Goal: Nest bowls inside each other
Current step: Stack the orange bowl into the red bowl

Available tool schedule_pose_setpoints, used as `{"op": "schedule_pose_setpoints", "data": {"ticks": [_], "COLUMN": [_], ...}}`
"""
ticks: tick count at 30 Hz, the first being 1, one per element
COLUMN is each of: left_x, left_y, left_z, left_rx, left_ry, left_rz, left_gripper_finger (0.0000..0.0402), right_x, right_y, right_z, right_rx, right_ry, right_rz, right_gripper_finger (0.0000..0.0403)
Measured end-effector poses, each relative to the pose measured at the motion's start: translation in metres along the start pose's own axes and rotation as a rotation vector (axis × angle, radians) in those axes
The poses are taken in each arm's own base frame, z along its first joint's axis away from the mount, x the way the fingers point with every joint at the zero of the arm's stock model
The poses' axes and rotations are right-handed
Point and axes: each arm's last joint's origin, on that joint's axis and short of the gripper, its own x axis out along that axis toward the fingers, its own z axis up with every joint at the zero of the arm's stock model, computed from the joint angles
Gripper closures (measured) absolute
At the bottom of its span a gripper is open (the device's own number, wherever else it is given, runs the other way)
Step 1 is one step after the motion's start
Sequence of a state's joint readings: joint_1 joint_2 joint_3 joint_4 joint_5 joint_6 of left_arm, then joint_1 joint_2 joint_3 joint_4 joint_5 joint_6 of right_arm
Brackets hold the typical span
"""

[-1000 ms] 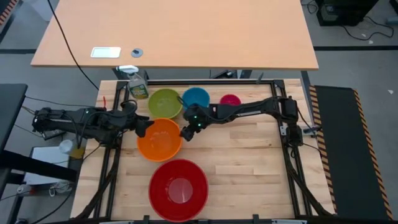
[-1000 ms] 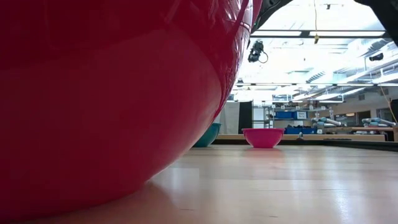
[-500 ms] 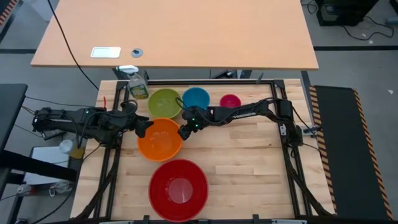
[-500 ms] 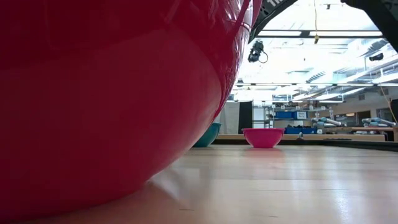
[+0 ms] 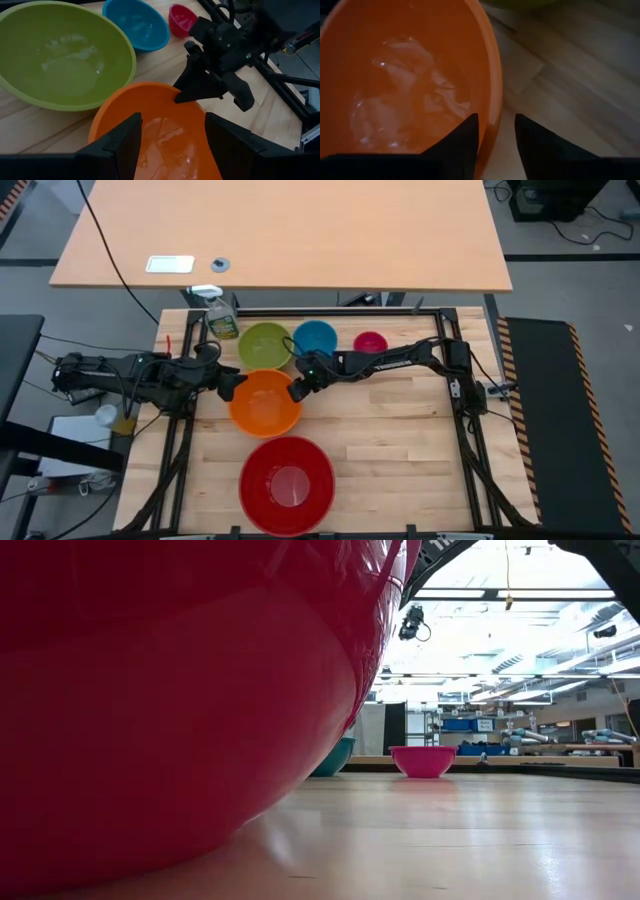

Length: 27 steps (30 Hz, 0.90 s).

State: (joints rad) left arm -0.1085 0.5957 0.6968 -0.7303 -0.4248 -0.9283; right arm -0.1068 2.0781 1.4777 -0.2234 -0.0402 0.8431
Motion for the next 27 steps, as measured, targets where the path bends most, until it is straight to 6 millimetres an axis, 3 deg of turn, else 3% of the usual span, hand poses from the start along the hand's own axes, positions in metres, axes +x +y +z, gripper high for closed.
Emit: {"op": "schedule_pose_setpoints", "data": {"ticks": [11, 27], "left_x": [0.000, -0.001], "left_y": [0.000, -0.003], "left_z": [0.000, 0.001], "left_rx": [0.000, 0.014], "left_ry": [0.000, 0.015], "left_rz": [0.000, -0.058], "left_gripper_finger": [0.0182, 0.0182], "right_x": [0.000, -0.001], "right_y": [-0.003, -0.011], "right_z": [0.000, 0.014], "right_rx": [0.029, 0.033], "right_ry": [-0.025, -0.077], "right_rz": [-0.050, -0.052], "right_gripper_finger": [0.0375, 0.0374]}}
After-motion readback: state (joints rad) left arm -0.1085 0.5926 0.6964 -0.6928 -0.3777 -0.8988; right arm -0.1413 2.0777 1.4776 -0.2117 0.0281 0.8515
